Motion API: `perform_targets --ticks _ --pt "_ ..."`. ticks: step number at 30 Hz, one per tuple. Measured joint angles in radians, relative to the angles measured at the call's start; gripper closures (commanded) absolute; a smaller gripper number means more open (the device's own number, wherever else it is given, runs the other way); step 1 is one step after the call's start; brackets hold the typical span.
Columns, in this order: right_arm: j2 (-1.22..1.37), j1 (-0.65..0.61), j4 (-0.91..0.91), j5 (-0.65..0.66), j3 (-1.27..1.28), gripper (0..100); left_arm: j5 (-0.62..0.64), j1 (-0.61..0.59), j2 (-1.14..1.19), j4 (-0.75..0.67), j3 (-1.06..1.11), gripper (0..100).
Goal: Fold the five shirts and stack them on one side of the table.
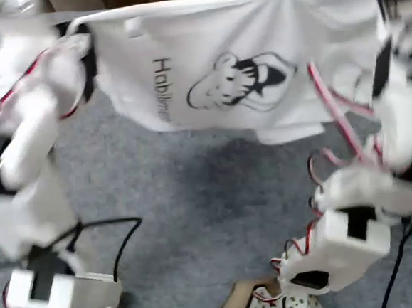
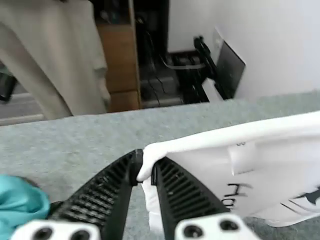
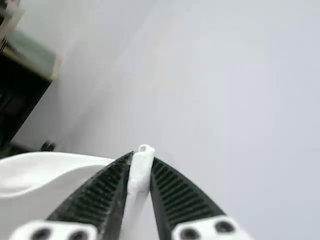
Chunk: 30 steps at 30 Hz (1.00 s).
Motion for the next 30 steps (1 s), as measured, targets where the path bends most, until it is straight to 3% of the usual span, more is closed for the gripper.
perform_targets --ticks 9,17,26,30 --pt "-0.285 0.0 0.0 0.11 -0.012 99.4 0.0 -0.009 -0.384 0.0 0.324 98" --pt "-0.414 0.0 0.0 0.161 -0.026 99.4 0.0 -0.014 -0.644 0.0 0.47 98" --pt "-0.387 -0.009 0.068 0.161 0.143 99.5 0.0 -0.015 -0.695 -0.008 0.807 98" --pt "-0.318 -0.083 0.08 0.161 0.322 99.5 0.0 -0.02 -0.695 -0.17 1.031 98"
